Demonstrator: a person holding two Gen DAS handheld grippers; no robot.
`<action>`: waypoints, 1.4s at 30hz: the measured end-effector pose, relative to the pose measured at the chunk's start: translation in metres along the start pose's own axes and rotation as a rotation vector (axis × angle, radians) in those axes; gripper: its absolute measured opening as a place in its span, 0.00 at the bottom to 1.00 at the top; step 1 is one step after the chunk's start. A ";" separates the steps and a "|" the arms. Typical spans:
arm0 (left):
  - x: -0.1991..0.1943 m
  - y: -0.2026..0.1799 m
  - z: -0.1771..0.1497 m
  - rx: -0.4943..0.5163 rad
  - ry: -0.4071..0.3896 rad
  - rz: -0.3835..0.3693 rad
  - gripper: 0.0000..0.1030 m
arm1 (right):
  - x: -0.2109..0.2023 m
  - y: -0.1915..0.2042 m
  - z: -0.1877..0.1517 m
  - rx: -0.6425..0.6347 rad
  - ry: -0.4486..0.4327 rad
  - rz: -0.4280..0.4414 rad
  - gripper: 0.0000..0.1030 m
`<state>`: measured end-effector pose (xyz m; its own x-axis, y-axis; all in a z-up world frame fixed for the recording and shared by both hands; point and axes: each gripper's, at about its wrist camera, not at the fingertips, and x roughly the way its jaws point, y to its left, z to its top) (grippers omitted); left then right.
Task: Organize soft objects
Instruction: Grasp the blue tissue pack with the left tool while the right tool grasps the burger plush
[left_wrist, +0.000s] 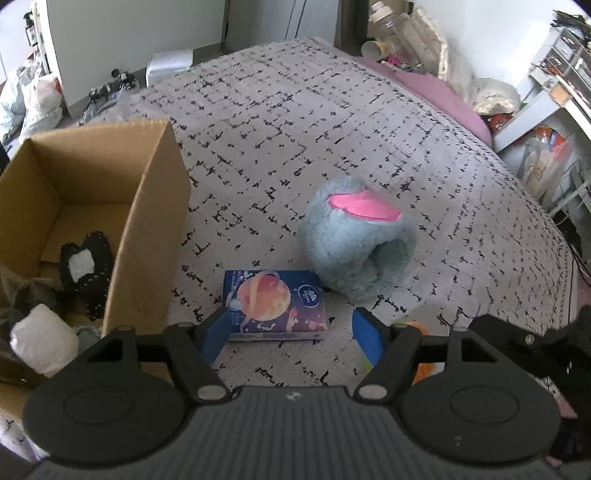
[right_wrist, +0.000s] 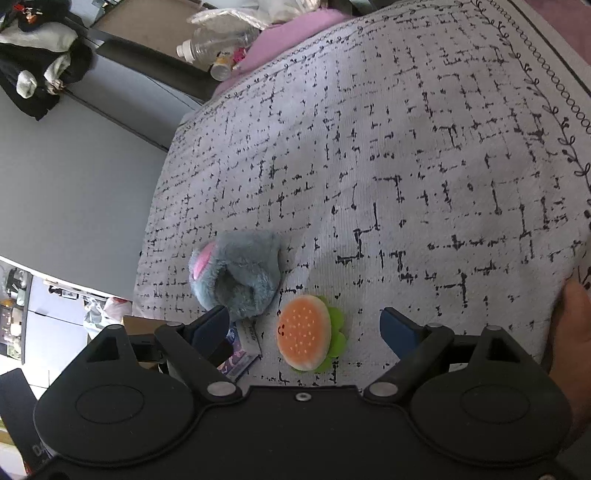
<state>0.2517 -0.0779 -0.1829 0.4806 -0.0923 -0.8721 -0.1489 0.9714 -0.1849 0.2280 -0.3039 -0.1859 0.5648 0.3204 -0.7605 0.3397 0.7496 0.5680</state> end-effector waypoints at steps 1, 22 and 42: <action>0.002 -0.002 0.000 0.006 -0.001 0.011 0.70 | 0.002 0.000 0.000 0.001 0.003 -0.003 0.86; 0.045 -0.014 -0.003 0.070 -0.008 0.144 0.68 | 0.022 0.003 0.000 0.037 -0.004 -0.020 0.85; 0.008 0.004 -0.002 0.015 -0.060 -0.009 0.31 | 0.036 0.000 -0.005 0.083 0.014 0.012 0.60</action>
<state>0.2535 -0.0752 -0.1913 0.5327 -0.0885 -0.8416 -0.1318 0.9737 -0.1858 0.2443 -0.2893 -0.2151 0.5591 0.3375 -0.7573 0.3943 0.6953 0.6009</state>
